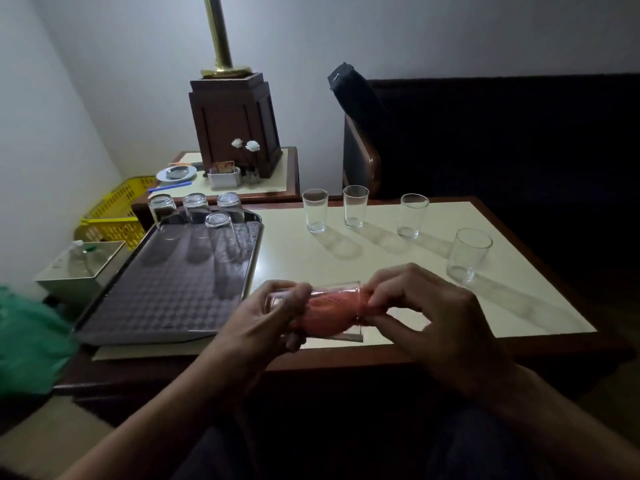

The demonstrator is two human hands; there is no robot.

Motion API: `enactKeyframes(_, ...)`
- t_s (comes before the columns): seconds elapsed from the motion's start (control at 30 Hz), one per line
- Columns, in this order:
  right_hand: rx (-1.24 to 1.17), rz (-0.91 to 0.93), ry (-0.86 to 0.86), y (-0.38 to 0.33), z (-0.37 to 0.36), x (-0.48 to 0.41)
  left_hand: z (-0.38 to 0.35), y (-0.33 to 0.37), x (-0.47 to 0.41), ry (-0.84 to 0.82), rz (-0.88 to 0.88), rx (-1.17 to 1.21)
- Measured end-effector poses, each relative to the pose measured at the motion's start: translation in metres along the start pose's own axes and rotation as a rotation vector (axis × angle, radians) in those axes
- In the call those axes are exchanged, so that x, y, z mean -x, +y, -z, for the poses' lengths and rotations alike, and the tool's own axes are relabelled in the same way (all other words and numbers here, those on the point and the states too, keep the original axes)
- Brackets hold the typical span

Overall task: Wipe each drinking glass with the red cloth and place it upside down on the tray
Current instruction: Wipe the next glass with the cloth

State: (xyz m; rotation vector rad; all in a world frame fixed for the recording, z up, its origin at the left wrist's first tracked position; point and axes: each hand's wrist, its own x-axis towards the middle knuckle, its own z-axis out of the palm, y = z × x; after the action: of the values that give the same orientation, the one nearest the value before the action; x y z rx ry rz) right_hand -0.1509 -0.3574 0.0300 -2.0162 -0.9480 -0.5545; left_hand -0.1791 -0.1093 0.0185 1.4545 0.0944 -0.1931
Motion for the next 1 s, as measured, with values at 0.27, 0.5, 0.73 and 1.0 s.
enactKeyframes(0.27,0.127,0.199,-0.313,-0.011,-0.001,0.025,0.008,-0.004,0.033,-0.154,0.246,0.367)
enactKeyframes(0.5,-0.256,-0.276,-0.571,-0.031,0.003,0.021,0.011,0.016,0.046,-0.201,-0.248,-0.193)
enactKeyframes(0.73,-0.672,-0.548,-0.359,-0.044,-0.003,0.017,0.002,0.004,0.047,-0.139,-0.311,-0.295)
enactKeyframes(1.0,-0.359,-0.313,-0.433,-0.041,-0.009,0.030,-0.002,0.007,0.052,-0.202,-0.151,-0.009)
